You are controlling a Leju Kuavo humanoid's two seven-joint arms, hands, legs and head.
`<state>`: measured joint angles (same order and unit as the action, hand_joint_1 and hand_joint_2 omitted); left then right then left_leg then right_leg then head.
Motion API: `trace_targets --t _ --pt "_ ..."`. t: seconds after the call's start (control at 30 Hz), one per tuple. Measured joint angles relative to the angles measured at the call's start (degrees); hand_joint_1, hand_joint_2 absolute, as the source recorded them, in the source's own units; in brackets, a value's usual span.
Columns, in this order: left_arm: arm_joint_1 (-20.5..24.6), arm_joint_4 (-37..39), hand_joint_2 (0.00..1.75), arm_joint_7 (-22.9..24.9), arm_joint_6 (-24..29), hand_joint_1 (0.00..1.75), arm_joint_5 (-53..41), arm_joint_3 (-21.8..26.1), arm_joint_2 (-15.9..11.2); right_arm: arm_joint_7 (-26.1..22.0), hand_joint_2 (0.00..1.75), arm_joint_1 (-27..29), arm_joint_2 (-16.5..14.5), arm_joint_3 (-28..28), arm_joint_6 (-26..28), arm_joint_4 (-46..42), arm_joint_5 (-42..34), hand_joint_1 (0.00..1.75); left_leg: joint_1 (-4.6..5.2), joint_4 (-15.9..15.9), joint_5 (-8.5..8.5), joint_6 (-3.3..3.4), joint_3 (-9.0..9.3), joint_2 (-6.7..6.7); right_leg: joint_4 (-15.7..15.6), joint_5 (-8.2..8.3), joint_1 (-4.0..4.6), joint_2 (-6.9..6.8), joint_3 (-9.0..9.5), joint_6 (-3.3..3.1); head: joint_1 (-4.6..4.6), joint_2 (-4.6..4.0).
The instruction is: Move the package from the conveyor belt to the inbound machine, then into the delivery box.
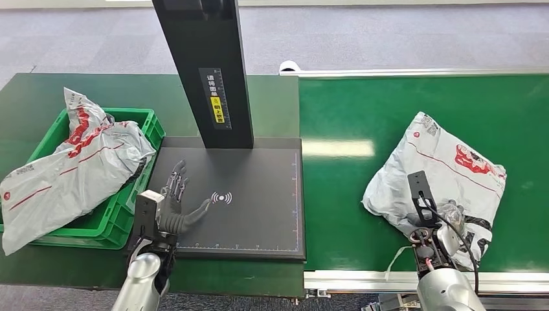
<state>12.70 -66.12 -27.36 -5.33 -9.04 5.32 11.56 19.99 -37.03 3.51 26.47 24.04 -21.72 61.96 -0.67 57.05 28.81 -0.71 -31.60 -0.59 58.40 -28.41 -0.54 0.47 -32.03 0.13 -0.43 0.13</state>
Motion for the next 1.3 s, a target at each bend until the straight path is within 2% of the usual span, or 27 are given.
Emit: trace_targets --t 0.07,0.33,0.47,0.57,0.7,0.83,0.97,1.1,1.3 --pt "0.28 0.07 1.75 0.03 -0.1 0.0 -0.12 0.03 0.09 -0.02 1.75 -0.06 -0.03 0.0 -1.44 0.13 0.61 1.75 0.0 0.0 0.0 0.0 0.04 0.0 0.0 0.0 0.0 0.0 0.04 0.0 0.01 0.0" --pt "1.34 1.1 1.75 0.04 -0.62 0.0 -0.5 0.27 0.32 -2.2 1.75 -0.68 -0.04 0.2 -4.9 0.27 1.11 1.75 0.0 0.0 0.0 0.0 0.16 0.04 0.0 0.0 0.0 0.0 0.15 0.0 0.0 0.01" --pt "1.6 1.44 1.75 0.04 -0.63 0.0 -0.58 0.43 0.49 -5.67 1.75 -0.72 -0.36 1.14 -5.15 0.27 0.44 1.75 -0.01 0.0 0.0 0.0 0.17 0.04 0.0 0.0 0.01 0.01 0.16 0.0 0.0 0.01" --pt "1.61 1.46 1.75 -0.02 -0.52 0.0 -0.65 0.54 0.57 -10.04 1.75 -0.86 -0.86 2.64 -4.32 0.23 -1.03 1.75 -0.01 0.0 0.0 0.0 0.16 0.05 0.01 0.0 0.02 0.01 0.16 0.0 -0.01 0.01" --pt "1.32 0.89 1.75 -1.08 1.83 0.0 -1.72 0.69 0.78 -19.32 1.75 -1.01 -2.08 5.54 -0.85 -0.46 -5.28 1.75 -0.01 -0.01 0.0 0.0 0.13 0.05 0.01 0.0 0.01 0.01 0.15 0.0 0.0 0.01" --pt "0.29 -2.11 1.75 -4.03 8.76 0.0 -4.33 1.03 1.68 -32.49 1.75 -1.11 -4.07 8.38 1.48 -3.19 -12.29 1.75 -0.01 0.0 -0.01 0.0 0.09 0.0 0.02 0.0 0.01 0.0 0.13 0.0 0.0 0.0" --pt "-1.08 -6.49 1.75 -7.75 16.33 0.0 -5.63 1.5 3.07 -44.88 1.75 -0.84 -7.35 9.91 -0.32 -9.8 -22.13 1.75 0.0 0.0 0.0 0.0 0.08 0.01 0.01 0.0 0.01 0.0 0.09 0.0 0.0 0.0" --pt "-1.92 -9.51 1.75 -8.82 17.9 0.0 -5.25 1.58 3.83 -47.31 1.75 -0.28 -10.22 9.78 -1.69 -15.96 -26.02 1.75 -0.01 -0.01 0.0 0.0 0.08 -0.01 0.01 0.0 0.01 -0.01 0.09 0.0 -0.01 0.01" --pt "-2.41 -11.15 1.75 -9.29 18.23 0.0 -4.69 1.63 3.96 -47.82 1.75 0.54 -11.99 9.67 -2.22 -20.17 -26.98 1.75 0.0 -0.01 -0.01 0.0 0.08 0.0 0.01 0.0 0.01 0.0 0.1 0.0 0.0 0.01"
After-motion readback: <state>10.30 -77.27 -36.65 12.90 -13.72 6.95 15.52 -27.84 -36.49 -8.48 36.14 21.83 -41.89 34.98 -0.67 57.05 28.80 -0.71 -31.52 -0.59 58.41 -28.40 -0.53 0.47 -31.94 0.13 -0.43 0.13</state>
